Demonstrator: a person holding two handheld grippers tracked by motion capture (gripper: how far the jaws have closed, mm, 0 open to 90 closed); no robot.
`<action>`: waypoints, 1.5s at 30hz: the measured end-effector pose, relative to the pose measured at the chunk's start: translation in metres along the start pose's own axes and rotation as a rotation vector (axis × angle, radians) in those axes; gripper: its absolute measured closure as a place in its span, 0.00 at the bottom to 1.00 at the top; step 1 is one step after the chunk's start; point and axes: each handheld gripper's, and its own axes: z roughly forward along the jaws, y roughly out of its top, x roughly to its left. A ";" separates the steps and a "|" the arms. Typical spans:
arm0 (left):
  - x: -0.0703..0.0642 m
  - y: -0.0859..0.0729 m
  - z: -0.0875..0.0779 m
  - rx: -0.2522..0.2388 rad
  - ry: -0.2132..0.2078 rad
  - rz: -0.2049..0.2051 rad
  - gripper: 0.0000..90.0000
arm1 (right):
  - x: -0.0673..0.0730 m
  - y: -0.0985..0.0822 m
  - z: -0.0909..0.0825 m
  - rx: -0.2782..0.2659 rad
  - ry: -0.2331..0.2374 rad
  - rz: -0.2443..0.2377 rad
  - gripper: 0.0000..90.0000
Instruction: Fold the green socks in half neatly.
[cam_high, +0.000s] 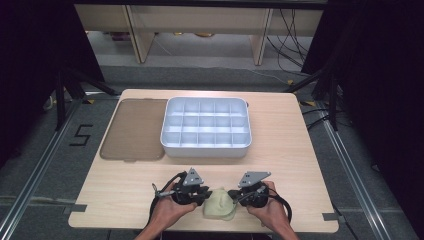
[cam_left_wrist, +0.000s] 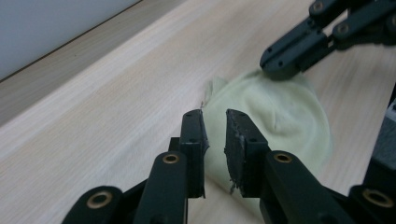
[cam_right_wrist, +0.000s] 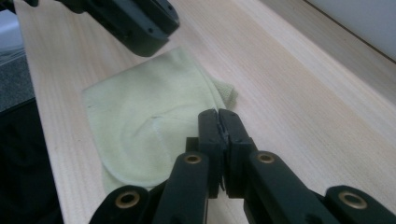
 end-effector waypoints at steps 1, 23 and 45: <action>-0.002 -0.002 -0.002 0.009 -0.005 0.012 0.85 | 0.001 0.000 -0.001 -0.002 -0.002 -0.001 0.99; 0.000 -0.017 -0.007 0.092 -0.049 -0.140 0.52 | 0.017 -0.011 0.003 0.064 0.008 0.016 0.99; -0.003 -0.013 0.011 0.118 -0.112 -0.254 0.64 | 0.018 -0.015 0.004 0.033 -0.001 0.028 0.99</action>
